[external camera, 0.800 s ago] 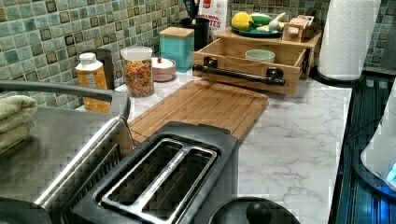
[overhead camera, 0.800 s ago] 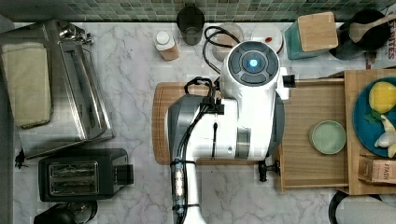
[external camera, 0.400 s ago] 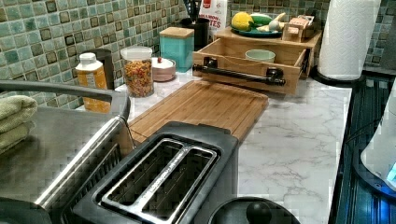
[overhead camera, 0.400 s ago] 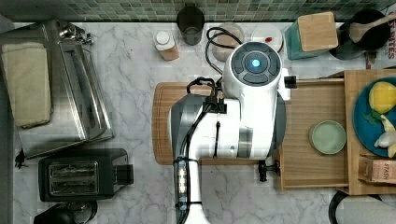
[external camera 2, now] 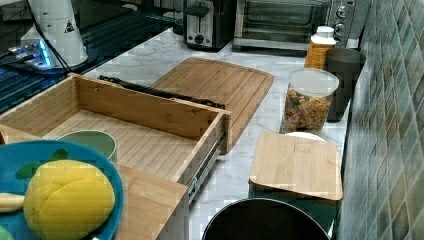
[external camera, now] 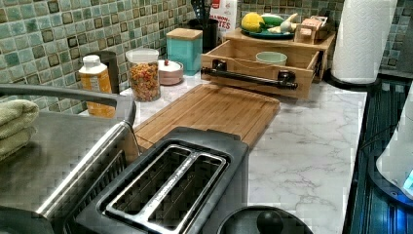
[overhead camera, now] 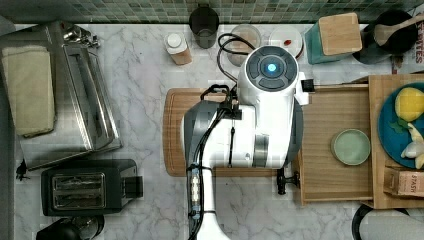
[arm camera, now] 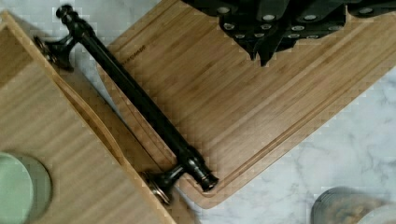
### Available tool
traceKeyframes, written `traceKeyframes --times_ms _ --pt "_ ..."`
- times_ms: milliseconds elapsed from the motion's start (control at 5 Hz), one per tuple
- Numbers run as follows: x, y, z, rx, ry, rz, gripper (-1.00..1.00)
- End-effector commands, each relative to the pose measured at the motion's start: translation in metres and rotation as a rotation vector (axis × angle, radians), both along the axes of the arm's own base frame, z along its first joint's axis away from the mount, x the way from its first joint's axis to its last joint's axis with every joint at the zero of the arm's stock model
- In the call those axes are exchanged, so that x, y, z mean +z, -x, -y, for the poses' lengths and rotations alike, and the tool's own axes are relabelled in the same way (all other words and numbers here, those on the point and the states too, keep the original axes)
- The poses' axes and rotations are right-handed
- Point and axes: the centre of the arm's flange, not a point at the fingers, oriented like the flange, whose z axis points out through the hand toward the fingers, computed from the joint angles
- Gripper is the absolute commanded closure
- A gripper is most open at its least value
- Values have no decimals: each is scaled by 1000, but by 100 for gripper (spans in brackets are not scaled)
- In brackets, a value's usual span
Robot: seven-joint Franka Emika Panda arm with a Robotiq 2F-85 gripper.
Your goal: Close the drawer.
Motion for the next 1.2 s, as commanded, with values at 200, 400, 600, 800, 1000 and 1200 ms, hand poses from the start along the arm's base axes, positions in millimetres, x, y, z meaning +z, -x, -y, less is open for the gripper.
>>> traceKeyframes --times_ms 200,400,600,800,1000,1200 --pt "-15 40 -73 497 -122 41 100" --pt "-32 61 -106 629 -50 56 100" --pt "-53 72 -112 713 -56 0 100" --pt "-87 89 -113 782 20 -4 100" --pt "-113 95 -109 793 62 8 100" --pt "-135 87 -102 778 92 -7 100"
